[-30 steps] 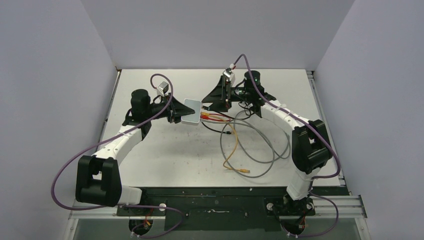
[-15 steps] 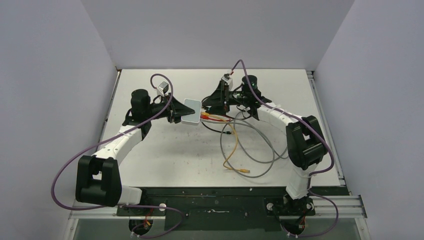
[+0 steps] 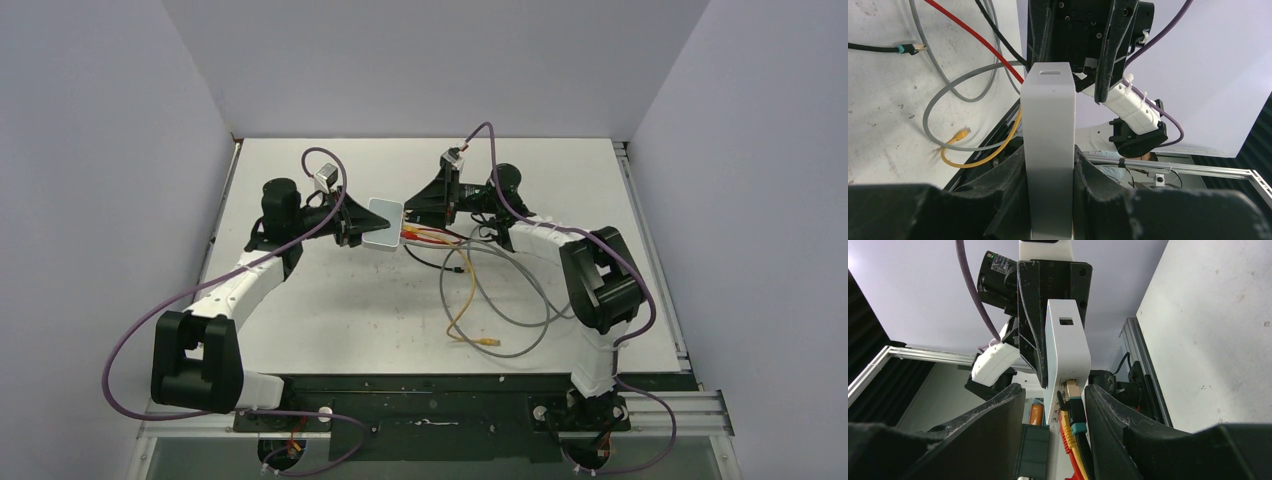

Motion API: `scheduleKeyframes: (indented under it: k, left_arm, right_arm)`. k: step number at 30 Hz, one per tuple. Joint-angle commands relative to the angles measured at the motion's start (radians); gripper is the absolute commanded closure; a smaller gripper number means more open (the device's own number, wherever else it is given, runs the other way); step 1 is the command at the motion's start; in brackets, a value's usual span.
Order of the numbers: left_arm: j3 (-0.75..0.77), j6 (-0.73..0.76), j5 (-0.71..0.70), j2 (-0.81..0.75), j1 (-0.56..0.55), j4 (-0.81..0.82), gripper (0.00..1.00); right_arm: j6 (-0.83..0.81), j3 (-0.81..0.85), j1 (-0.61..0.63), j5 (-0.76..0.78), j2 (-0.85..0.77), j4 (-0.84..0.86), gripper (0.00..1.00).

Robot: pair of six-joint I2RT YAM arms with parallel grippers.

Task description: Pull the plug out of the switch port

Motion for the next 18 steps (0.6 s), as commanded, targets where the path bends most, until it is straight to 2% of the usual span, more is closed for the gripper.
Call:
scheduleKeyframes:
  k: [1,3,6,7,10,13,18]
  left_arm:
    - [0.035,-0.010,0.001,-0.023,-0.003,0.061,1.00]
    - [0.035,-0.010,0.001,-0.023,-0.003,0.062,1.00]
    - [0.036,-0.010,-0.001,-0.025,-0.003,0.064,1.00]
    - [0.036,-0.010,0.000,-0.025,-0.002,0.064,1.00]
    - [0.038,-0.010,-0.001,-0.027,-0.003,0.064,1.00]
    - [0.038,-0.010,0.000,-0.027,-0.002,0.064,1.00]
    - [0.037,-0.010,-0.004,-0.026,-0.002,0.063,1.00]
  right_arm:
    - [0.091,-0.006,0.018,-0.021,-0.005,0.190,0.53]
    - [0.091,-0.009,0.017,-0.020,-0.005,0.190,0.57]
    - [0.090,-0.014,0.016,-0.021,-0.005,0.190,0.57]
    - [0.088,-0.016,0.015,-0.021,-0.005,0.187,0.56]
    - [0.068,-0.020,0.013,-0.019,-0.010,0.161,0.41]
    - [0.017,-0.011,0.013,-0.023,-0.018,0.087,0.38]
    - [0.022,-0.010,0.013,-0.030,-0.021,0.095,0.60]
